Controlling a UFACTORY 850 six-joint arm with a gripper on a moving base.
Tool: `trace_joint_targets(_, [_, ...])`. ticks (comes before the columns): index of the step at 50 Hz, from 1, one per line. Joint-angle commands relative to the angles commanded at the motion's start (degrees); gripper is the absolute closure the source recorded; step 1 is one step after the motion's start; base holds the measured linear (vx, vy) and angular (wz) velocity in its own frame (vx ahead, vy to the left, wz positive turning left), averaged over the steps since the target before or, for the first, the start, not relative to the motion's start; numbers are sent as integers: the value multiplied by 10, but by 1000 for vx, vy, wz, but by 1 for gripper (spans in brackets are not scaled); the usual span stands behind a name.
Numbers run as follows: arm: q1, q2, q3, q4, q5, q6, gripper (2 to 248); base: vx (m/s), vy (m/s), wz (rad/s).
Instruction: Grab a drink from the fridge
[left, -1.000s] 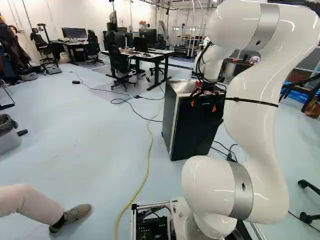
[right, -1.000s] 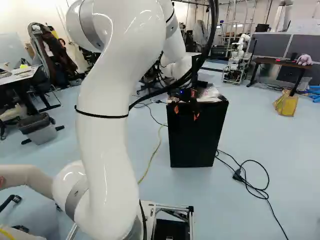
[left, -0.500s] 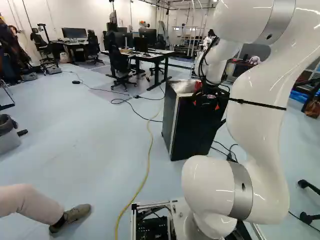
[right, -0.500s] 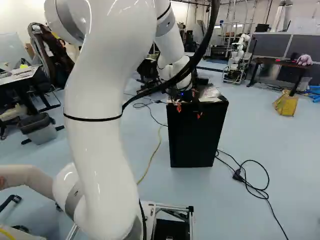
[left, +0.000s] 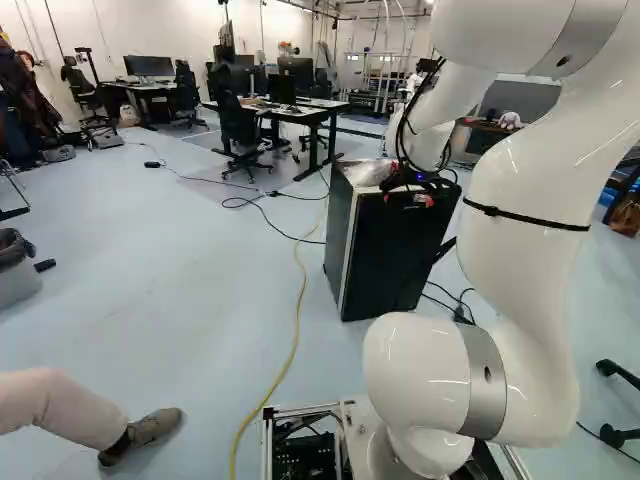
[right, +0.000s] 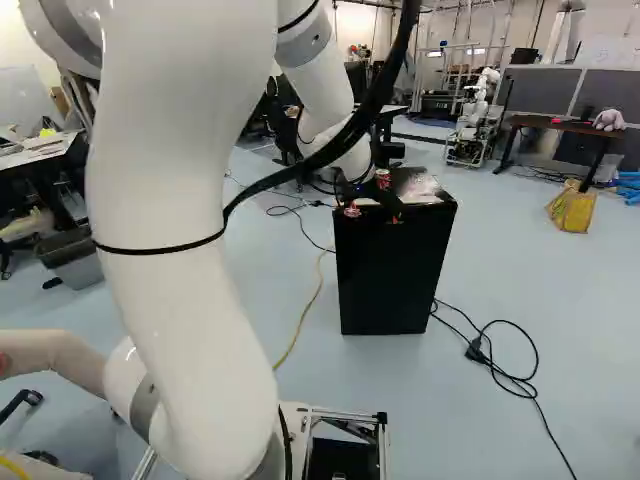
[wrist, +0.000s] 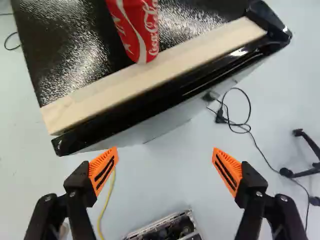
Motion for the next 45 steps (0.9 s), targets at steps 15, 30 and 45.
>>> trace_joint_targets(15, [5, 8, 9, -39, 91, 0, 3, 0, 0, 0])
trace_joint_targets(30, [5, 5, 9, -77, 181, 0, 3, 0, 0, 0])
trace_joint_targets(45, [4, -13, 8, -116, 271, 0, 3, 0, 0, 0])
